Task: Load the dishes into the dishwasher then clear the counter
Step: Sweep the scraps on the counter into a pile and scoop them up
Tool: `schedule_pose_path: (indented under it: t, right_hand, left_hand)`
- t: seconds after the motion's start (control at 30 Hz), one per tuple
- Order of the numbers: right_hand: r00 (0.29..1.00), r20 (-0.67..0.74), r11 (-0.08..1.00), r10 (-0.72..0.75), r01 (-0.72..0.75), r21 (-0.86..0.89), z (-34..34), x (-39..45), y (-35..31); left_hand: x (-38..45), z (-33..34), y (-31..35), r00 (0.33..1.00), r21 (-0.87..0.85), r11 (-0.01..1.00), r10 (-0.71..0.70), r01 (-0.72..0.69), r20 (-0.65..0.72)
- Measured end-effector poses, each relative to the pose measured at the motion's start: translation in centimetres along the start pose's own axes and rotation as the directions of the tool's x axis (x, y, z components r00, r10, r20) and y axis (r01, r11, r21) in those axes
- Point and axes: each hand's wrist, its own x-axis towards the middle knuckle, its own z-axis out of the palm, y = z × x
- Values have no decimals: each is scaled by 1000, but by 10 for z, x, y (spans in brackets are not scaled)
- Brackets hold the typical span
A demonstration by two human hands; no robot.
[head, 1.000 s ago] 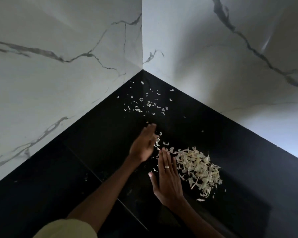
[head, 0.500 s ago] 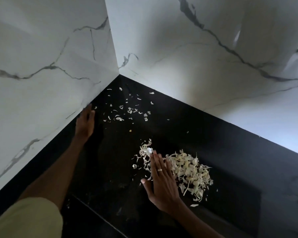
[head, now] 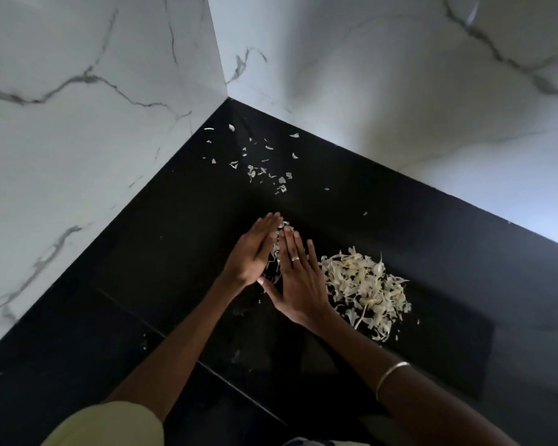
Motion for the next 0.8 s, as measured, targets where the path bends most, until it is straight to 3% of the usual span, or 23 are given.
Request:
schedule_pose_path:
  t: [0.13, 0.33, 0.47, 0.7, 0.8]
  right_hand:
    - [1000, 2, 1000, -3, 3, -20, -3, 15, 3]
    - [999, -12, 999, 44, -44, 0, 0, 40, -4]
    - [995, -51, 996, 90, -90, 4, 5, 41, -6]
    - [992, -76, 995, 100, -97, 38, 8, 40, -6]
    - [994, -75, 996, 78, -75, 42, 8, 41, -5]
  left_hand:
    - [10, -20, -13, 964, -291, 952, -161, 95, -210]
    - [78, -113, -68, 845, -68, 961, -268, 267, -463]
    - [119, -147, -90, 844, 13, 945, -285, 327, -455]
    - [187, -152, -111, 899, -21, 953, -291, 301, -326]
    - [203, -137, -112, 925, 92, 950, -264, 298, -273]
